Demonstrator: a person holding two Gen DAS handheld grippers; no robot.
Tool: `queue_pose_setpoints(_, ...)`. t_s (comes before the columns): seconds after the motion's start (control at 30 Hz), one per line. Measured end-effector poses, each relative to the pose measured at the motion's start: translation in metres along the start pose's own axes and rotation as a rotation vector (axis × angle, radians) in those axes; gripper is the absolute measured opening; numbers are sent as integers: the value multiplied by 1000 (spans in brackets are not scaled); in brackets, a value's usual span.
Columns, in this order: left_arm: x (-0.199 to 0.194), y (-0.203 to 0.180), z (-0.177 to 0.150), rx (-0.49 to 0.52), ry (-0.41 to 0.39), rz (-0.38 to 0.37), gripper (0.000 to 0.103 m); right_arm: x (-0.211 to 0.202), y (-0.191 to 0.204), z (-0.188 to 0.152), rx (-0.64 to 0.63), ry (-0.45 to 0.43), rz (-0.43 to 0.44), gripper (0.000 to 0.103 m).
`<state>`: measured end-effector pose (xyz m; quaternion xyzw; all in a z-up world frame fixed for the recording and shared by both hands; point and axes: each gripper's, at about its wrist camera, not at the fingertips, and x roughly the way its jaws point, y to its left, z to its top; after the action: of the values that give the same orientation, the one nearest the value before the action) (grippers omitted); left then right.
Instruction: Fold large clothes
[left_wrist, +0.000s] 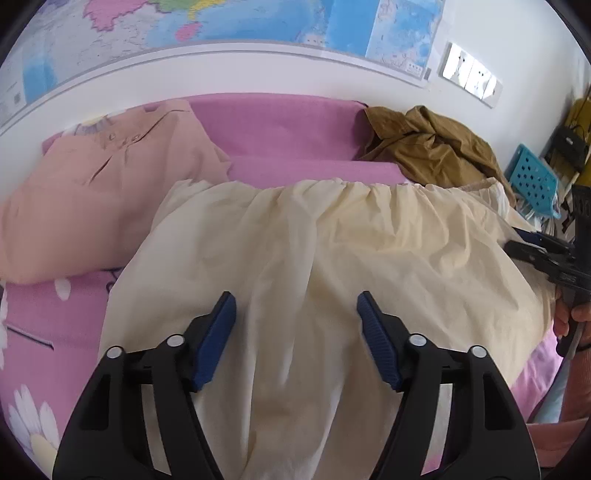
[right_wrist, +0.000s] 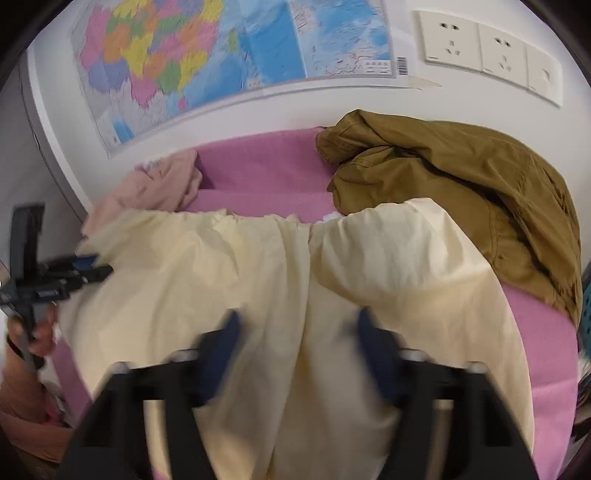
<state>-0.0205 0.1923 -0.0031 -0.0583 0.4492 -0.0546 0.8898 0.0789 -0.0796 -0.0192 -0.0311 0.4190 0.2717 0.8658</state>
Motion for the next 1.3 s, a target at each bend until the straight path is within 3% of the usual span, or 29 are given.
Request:
queue_pose_setpoints(0.03, 2, 0, 2, -2, 6, -10, 53, 1, 3, 0, -9, 4, 9, 12)
queue_pose_setpoints(0.1, 6, 2, 7, -6, 14, -13, 25, -1, 2, 5, 0, -2, 38, 6)
queue_pose_setpoints(0.17, 11, 6, 15, -19, 30, 18, 7, -7, 8, 12, -18, -29, 30, 4)
queue_pose_setpoints(0.2, 12, 10, 18, -40, 34, 0, 6, -12, 11, 17, -27, -54, 20, 3)
queue_pose_setpoints(0.37, 10, 15, 35, -60, 2, 3, 5, -28, 20, 49, -49, -158, -2, 3)
queue_pose_setpoints(0.43, 13, 18, 38, -66, -5, 20, 5, -14, 19, 61, -46, -155, -18, 3)
queue_pose_setpoints(0.53, 27, 28, 37, -103, 14, 11, 7, 35, 8, 59, -30, -26, -48, 4)
queue_pose_setpoints(0.6, 37, 34, 34, -121, 17, 7, 13, 60, -2, 48, 0, 58, -21, 7)
queue_pose_setpoints(0.67, 41, 34, 30, -111, 17, 12, 15, 61, -11, 38, 50, 65, 6, 10)
queue_pose_setpoints(0.77, 35, 27, 27, -73, -4, 32, 18, 45, -14, 31, 71, 60, 9, 28)
queue_pose_setpoints(0.8, 32, 25, 27, -62, -11, 41, 22, 38, -15, 30, 71, 55, 18, 39)
queue_pose_setpoints(0.83, 27, 22, 26, -46, -23, 63, 26, 25, -15, 30, 68, 32, 35, 42)
queue_pose_setpoints(0.87, 24, 20, 25, -36, -32, 75, 35, 15, -16, 29, 66, 1, 42, 42)
queue_pose_setpoints(1.0, 9, 2, 22, 33, -73, 108, 37, -14, -31, 35, 97, -100, -9, 45)
queue_pose_setpoints(1.2, 11, -16, 21, 93, -78, 146, 39, 17, -64, 23, 192, 14, -90, 44)
queue_pose_setpoints(1.3, 17, -14, 20, 80, -68, 140, 40, 34, -74, 7, 222, 53, -86, 43)
